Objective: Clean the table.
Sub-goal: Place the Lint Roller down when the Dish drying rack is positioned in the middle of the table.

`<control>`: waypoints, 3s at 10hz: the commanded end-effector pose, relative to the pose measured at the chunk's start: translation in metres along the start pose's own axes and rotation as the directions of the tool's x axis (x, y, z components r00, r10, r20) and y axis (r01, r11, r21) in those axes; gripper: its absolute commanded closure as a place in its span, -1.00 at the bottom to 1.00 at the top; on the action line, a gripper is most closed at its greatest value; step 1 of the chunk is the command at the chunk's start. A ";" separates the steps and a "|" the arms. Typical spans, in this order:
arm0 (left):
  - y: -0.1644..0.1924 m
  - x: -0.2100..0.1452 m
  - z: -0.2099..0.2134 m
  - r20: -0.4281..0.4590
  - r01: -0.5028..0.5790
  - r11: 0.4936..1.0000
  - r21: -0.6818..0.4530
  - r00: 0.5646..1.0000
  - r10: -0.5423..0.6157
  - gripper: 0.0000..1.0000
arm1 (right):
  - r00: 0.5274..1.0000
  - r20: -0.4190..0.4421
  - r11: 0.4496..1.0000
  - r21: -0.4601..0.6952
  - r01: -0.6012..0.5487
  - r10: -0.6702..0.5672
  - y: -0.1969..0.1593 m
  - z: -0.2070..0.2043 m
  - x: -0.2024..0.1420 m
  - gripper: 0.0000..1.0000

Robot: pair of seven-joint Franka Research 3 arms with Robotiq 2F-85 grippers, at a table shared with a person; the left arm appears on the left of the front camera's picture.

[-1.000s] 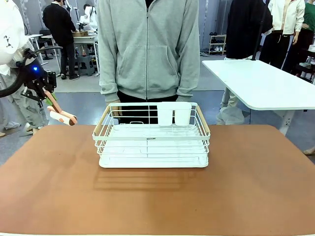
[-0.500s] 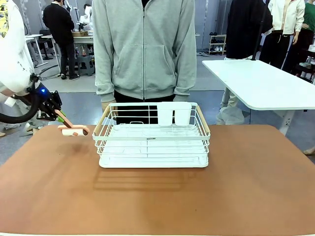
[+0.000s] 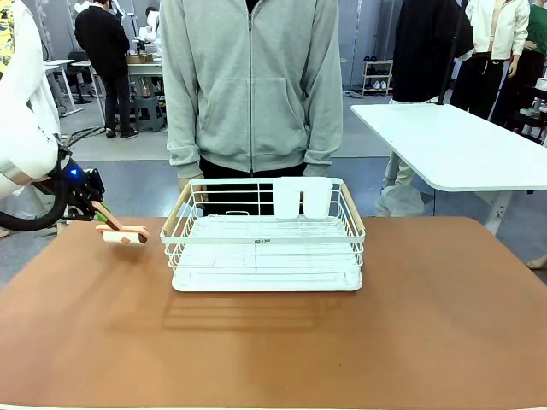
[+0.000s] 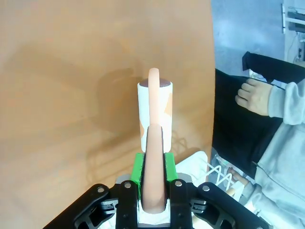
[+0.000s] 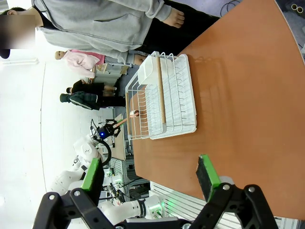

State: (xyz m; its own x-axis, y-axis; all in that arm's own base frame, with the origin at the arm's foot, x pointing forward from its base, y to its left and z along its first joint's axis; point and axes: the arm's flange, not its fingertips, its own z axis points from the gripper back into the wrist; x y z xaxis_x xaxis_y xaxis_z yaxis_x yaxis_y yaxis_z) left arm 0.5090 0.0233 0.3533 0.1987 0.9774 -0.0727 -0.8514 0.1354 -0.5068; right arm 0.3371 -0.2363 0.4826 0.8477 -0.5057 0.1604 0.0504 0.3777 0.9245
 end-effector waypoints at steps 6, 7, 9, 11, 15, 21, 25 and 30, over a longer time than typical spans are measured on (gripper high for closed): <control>0.020 0.002 -0.006 0.038 0.025 1.000 -0.007 0.999 -0.025 -0.45 | 1.000 0.000 1.000 0.022 -0.014 0.014 0.003 0.002 0.000 -1.00; 0.023 0.000 0.000 0.041 0.034 0.999 0.000 0.999 -0.034 -1.00 | 1.000 0.000 1.000 0.022 -0.014 0.014 0.003 0.002 0.000 -1.00; 0.028 -0.005 0.018 0.071 0.044 0.999 0.024 0.996 -0.046 -1.00 | 1.000 0.000 1.000 0.022 -0.014 0.014 0.003 0.002 0.000 -1.00; 0.031 -0.009 0.036 0.080 0.069 0.993 0.091 0.994 -0.077 -1.00 | 1.000 0.000 1.000 0.022 -0.014 0.014 0.003 0.002 0.000 -1.00; 0.028 -0.010 0.055 0.059 0.058 0.988 0.144 0.996 -0.067 -1.00 | 1.000 0.000 1.000 0.022 -0.014 0.014 0.003 0.002 0.000 -1.00; 0.034 -0.004 0.049 0.052 0.080 0.989 0.125 0.995 -0.087 -1.00 | 1.000 0.000 1.000 0.022 -0.014 0.014 0.003 0.002 0.000 -1.00; 0.034 -0.004 0.049 0.052 0.080 0.989 0.125 0.995 -0.087 -1.00 | 1.000 0.000 1.000 0.022 -0.014 0.014 0.003 0.002 0.000 -1.00; 0.034 -0.004 0.049 0.052 0.080 0.989 0.125 0.995 -0.087 -1.00 | 1.000 0.000 1.000 0.022 -0.014 0.014 0.003 0.002 0.000 -1.00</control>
State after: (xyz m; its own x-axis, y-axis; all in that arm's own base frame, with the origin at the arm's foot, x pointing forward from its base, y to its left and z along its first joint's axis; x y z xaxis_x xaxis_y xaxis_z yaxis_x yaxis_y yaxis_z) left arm 0.4565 0.0296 0.3790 0.2480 0.9687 0.0128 -0.8879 0.2326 -0.3968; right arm 0.3371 -0.2363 0.4826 0.8476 -0.5057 0.1604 0.0504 0.3777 0.9245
